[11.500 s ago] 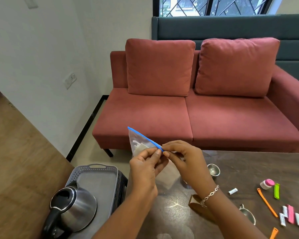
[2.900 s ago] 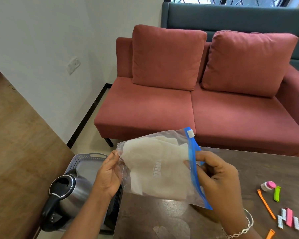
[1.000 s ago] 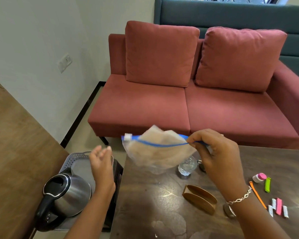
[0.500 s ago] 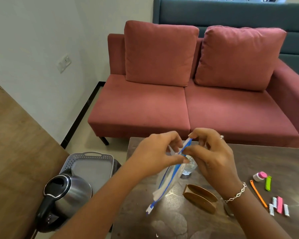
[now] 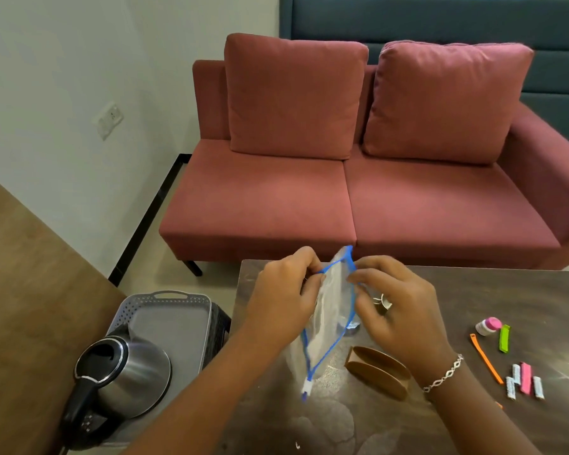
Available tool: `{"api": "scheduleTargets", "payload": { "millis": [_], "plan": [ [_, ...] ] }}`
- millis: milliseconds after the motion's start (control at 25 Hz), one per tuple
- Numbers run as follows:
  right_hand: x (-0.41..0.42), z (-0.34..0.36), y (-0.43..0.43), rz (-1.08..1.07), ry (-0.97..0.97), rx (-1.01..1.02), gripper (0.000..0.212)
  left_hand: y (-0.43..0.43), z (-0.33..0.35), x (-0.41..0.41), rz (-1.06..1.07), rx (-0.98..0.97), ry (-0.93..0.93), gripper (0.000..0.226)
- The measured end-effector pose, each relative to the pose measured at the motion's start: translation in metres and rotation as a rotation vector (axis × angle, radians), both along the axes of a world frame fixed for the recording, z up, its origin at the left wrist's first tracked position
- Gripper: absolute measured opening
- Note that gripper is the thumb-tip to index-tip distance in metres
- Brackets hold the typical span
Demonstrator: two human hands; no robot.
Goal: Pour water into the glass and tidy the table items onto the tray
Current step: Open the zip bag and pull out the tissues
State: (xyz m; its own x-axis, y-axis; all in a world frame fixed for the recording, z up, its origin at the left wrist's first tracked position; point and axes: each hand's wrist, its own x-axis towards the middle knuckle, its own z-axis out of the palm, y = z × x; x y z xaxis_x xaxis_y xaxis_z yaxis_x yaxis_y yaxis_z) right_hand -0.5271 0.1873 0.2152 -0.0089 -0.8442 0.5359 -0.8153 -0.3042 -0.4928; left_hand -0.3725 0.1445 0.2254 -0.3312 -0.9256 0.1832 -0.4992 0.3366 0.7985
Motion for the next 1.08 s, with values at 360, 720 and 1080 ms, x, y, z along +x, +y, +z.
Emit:
{"api": "scheduleTargets", "payload": {
  "millis": [360, 720, 1080],
  "plan": [
    [0.027, 0.001, -0.01, -0.196, -0.178, 0.324, 0.023, 0.01, -0.011, -0.003, 0.103, -0.075, 0.092, 0.009],
    [0.031, 0.008, -0.008, -0.15, -0.232, 0.37, 0.008, 0.013, -0.015, -0.002, 0.185, -0.104, 0.081, 0.024],
    [0.027, 0.018, 0.012, 0.036, -0.211, 0.115, 0.012, 0.006, -0.02, -0.006, 0.232, -0.07, -0.024, 0.028]
  ]
}}
